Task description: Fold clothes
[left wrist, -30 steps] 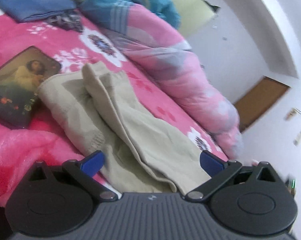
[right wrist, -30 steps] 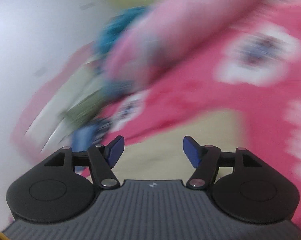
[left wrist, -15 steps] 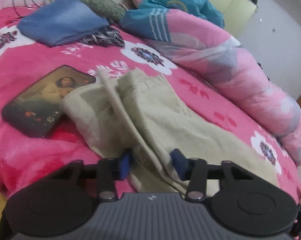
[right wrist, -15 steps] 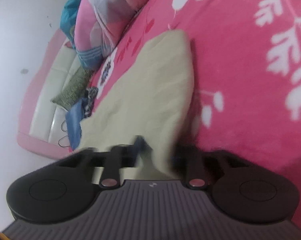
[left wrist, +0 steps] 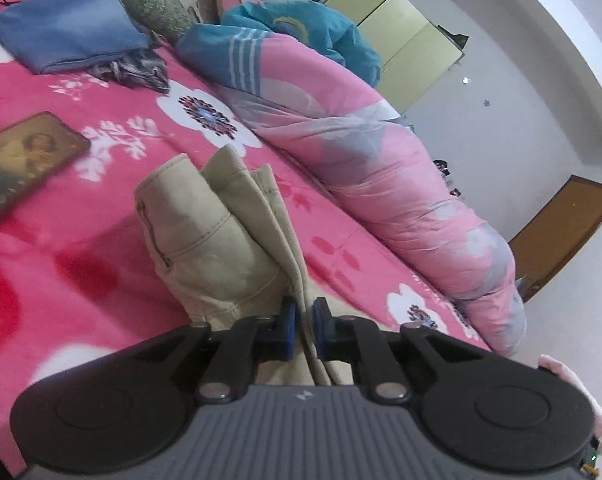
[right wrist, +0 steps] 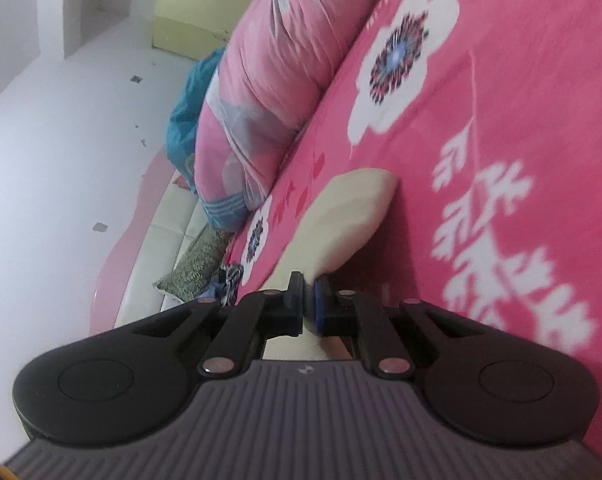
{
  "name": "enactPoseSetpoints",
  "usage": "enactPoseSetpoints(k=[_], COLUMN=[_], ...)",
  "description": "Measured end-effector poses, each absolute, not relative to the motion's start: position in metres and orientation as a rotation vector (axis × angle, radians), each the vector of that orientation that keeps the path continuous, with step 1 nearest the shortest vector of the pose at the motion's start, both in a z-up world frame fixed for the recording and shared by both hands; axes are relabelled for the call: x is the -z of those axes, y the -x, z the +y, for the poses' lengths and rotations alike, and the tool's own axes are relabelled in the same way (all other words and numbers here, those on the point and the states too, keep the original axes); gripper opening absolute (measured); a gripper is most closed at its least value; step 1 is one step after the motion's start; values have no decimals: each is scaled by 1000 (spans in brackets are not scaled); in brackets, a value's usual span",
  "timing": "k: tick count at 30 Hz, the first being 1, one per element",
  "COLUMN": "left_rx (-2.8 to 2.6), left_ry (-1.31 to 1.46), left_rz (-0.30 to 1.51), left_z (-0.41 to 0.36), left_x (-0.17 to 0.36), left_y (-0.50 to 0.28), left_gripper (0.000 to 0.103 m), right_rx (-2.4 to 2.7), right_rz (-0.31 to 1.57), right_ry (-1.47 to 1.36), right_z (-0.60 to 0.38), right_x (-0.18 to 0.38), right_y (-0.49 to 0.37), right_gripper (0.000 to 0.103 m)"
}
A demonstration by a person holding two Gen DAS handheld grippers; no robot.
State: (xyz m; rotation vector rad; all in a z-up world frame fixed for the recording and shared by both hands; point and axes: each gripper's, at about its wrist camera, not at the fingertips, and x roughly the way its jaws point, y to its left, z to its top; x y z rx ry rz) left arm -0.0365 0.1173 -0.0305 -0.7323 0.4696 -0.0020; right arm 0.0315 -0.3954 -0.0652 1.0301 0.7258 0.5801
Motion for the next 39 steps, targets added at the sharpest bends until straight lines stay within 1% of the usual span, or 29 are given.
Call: enactPoseSetpoints(k=[3,4,5,6,7,8,10,12,13,14,15,16,17,18,20,23,26,27,28,29,30,31,32,33,34,35,39], left_rx=[-14,-15,-16,-9,-1,13,59,66,53,38,23,7,-9,-25,28,148,253,276,284,291,298,321,349,371,370,351,297], left_ry=[757,767,777,797,818,848,887,837,803,769,756,745,734,724,729,767,728,697,679,662,644,656,674,677,656,607,461], left_rz=[492,505,519,541,564,582,619,621,628,635,638,640,642,644,591,563,598,624,645,665,686,689,692,691,683,659,554], left_z=[126,131,136,142,148,154,160,153,148,142,137,133,129,125,119,108,81,72,71,70,69,74,84,92,100,107,123], left_x=[38,43,48,53,59,65,72,68,67,66,64,62,61,59,49,43,55,63,69,76,82,84,83,80,75,67,38], left_y=[35,35,36,36,37,37,34,28,24,20,18,17,17,16,22,27,26,24,24,24,23,26,29,34,40,48,77], left_gripper=[10,10,12,14,24,42,63,67,66,52,36,27,23,22,21,20,21,22,25,30,32,37,45,52,68,75,75], right_rx=[-559,-551,-539,-516,-500,-495,-502,-531,-559,-574,-572,-569,-563,-558,-550,-546,-496,-477,-467,-455,-433,-387,-340,-305,-297,-285,-226], right_rz=[763,789,813,832,848,861,881,900,914,923,921,918,911,894,807,703,628,627,649,700,757,831,891,898,865,828,625], right_ry=[-1042,-1043,-1044,-1041,-1035,-1030,-1016,-994,-978,-952,-905,-865,-843,-822,-794,-728,-657,-651,-647,-642,-634,-619,-606,-605,-614,-615,-511], right_z=[-397,-398,-398,-398,-396,-395,-387,-373,-363,-352,-342,-332,-326,-322,-327,-344,-373,-384,-393,-399,-405,-409,-413,-418,-423,-428,-419], right_x=[75,78,82,85,88,91,93,93,94,94,91,88,85,80,64,31,8,9,15,24,33,42,50,49,42,33,-19], right_y=[-33,-33,-33,-33,-34,-35,-41,-48,-52,-53,-53,-53,-52,-50,-41,-29,-11,-5,-3,-2,-2,-3,-4,0,4,9,15], right_gripper=[8,13,20,41,54,54,55,58,58,58,52,15,4,4,4,4,4,4,5,6,10,25,33,43,44,44,44])
